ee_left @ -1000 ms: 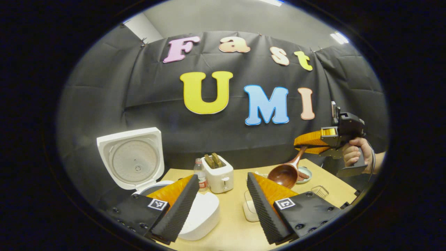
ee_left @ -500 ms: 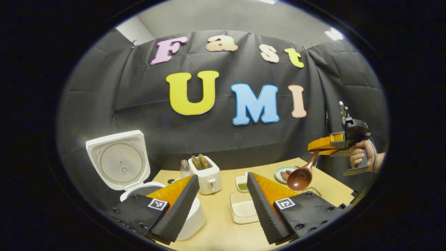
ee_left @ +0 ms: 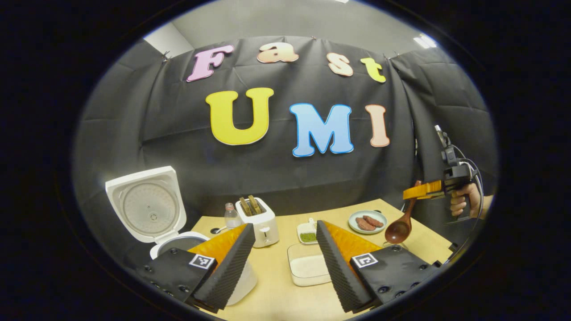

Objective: Close the left gripper, press the button to open the rice cooker; take a wooden spoon from the chopstick holder with the right hand, scoop a spoonful of rice and pour it into the rice cooker, then put the wooden spoon back into the chopstick holder.

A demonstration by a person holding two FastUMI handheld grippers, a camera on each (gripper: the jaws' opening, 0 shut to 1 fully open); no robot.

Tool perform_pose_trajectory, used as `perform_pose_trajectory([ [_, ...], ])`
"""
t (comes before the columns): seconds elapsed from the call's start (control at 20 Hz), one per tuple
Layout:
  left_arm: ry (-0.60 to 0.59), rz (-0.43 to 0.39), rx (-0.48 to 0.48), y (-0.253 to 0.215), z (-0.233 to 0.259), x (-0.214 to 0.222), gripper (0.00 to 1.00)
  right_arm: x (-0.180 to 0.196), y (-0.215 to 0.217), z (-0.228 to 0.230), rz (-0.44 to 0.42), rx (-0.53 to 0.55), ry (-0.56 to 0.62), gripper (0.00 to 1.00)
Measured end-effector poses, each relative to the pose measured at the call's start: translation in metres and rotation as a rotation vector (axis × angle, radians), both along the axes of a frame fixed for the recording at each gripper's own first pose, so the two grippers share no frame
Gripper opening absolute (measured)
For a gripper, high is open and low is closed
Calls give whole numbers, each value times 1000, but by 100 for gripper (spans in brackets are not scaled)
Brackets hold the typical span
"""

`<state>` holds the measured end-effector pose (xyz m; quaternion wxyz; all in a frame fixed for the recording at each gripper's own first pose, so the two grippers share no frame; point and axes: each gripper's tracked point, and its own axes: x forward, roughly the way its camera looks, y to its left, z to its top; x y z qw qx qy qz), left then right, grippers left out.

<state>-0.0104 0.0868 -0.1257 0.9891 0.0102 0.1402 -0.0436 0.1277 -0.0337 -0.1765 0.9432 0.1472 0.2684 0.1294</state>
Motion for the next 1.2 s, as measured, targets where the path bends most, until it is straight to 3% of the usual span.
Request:
perform_pose_trajectory([
  [0.05,1,-2,1,0,0,1,100,-1,0,-5,10,-38,-2,2],
  [0.1,3,-3,1,0,0,1,96,-1,1,-9,16,-71,0,2],
  [0.4,14,14,5,10,-4,-2,100,-10,10,-51,45,-229,17,2],
  [0.55,20,37,-4,19,-6,-6,96,-14,12,-80,41,-256,48,2],
  [0.95,23,77,-35,35,-8,-9,100,-20,12,-122,12,-261,63,3],
  [1.05,13,64,-51,31,-7,-7,96,-23,4,-125,3,-271,50,11],
  [1.1,9,58,-59,29,-6,-7,100,-22,1,-120,-4,-282,29,19],
  [1.15,5,58,-65,28,-5,-6,96,-26,-3,-108,-14,-306,2,27],
  [1.2,2,58,-69,28,-6,-5,96,-23,-13,-101,-40,-353,-34,63],
])
